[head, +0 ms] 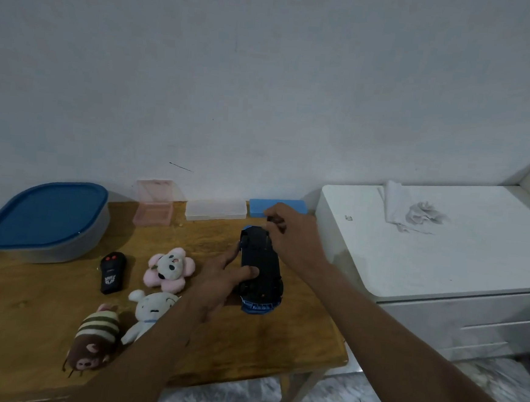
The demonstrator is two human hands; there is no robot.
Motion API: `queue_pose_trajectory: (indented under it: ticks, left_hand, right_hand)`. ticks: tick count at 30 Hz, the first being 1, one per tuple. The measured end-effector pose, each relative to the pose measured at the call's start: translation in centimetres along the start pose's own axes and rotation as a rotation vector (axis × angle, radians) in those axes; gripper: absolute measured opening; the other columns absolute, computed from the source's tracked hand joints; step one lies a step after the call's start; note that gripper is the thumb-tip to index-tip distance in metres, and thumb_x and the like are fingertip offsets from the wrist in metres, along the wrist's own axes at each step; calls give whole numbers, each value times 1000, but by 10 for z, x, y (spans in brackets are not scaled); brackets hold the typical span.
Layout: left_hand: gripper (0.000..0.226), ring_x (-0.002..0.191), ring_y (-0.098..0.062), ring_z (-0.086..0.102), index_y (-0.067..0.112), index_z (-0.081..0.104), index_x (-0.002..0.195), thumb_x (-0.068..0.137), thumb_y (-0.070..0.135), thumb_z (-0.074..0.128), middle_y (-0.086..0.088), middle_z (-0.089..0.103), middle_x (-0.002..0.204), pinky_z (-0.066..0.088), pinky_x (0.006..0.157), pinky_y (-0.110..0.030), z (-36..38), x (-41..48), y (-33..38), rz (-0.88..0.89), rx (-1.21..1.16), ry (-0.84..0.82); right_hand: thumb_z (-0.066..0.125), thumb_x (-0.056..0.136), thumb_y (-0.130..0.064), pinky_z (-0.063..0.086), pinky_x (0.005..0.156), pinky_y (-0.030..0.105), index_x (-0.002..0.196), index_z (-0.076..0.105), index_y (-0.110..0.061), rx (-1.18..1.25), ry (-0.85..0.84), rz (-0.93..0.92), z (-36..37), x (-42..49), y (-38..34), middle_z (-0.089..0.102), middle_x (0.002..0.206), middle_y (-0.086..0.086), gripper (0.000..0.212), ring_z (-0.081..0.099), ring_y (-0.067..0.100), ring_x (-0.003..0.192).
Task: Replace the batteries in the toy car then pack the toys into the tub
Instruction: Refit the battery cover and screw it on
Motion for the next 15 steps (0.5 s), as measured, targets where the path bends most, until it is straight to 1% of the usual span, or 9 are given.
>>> queue_pose_trajectory:
  ticks: [1, 3, 4, 7, 9, 11, 13, 15]
  left_hand:
    - [70, 95, -25, 72, 39, 38, 143, 87, 11, 68, -2, 73, 111, 59, 77, -43, 0, 0, 1, 0, -1, 5]
    - [70, 95, -25, 72, 39, 38, 143, 87, 10, 67, -2, 72, 112, 59, 76, -42, 0, 0, 1, -2, 1, 11]
    - [70, 96, -25, 72, 39, 38, 144, 87, 10, 67, -3, 72, 112, 59, 76, -42, 0, 0, 1, -4, 1, 12]
    - [71, 96, -26, 72, 38, 36, 144, 87, 11, 67, -4, 72, 111, 59, 78, -43, -2, 0, 2, -12, -5, 20]
    - [72, 97, -27, 71, 38, 36, 145, 86, 11, 69, -5, 72, 113, 58, 82, -47, -5, 0, 2, -11, -5, 25]
    - [75, 97, -27, 71, 40, 36, 144, 84, 13, 71, -5, 71, 116, 56, 86, -51, -5, 0, 3, -11, 10, 19]
    - [76, 99, -26, 71, 43, 37, 143, 82, 15, 74, -4, 69, 119, 55, 88, -53, 0, -1, 3, -4, 39, -22]
    - [76, 99, -24, 71, 43, 38, 142, 82, 14, 74, -3, 69, 120, 57, 87, -49, 10, -2, 2, -2, 36, -62]
  right_hand:
    - [64, 86, -10, 56, 66, 38, 89, 63, -8, -18, 12, -3, 0, 1, 0, 66, 76, 5, 4, 61, 18, 69]
    - [64, 86, -13, 52, 59, 42, 82, 54, -7, -41, 35, 15, -1, 2, 0, 57, 67, 5, 12, 53, 19, 61]
    - [64, 86, -14, 51, 58, 42, 81, 53, -7, -41, 38, 28, -1, 3, 1, 56, 66, 5, 14, 52, 19, 61]
    - [65, 88, -20, 56, 64, 37, 88, 59, -9, -43, 26, 10, -1, 3, -1, 63, 74, 3, 13, 60, 18, 68]
    - [64, 89, -16, 58, 69, 36, 94, 63, -8, -24, 17, -12, 0, 3, -3, 68, 80, 3, 9, 65, 17, 73]
    - [63, 89, -13, 58, 71, 35, 97, 64, -8, 4, 11, -8, 1, 2, -2, 70, 84, 3, 10, 66, 16, 75]
    - [64, 89, -15, 57, 69, 32, 99, 64, -9, 1, 8, 6, 3, 1, -2, 69, 83, 2, 11, 65, 14, 75]
    - [64, 89, -17, 56, 63, 29, 97, 63, -11, -14, 24, 5, 4, -1, -2, 66, 74, -2, 10, 63, 13, 68]
Point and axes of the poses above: each hand's wrist, its own x-axis towards the middle knuckle, its own z-axis out of the palm, y = z × x, the point moved 7 cm from there along x, towards the middle knuckle
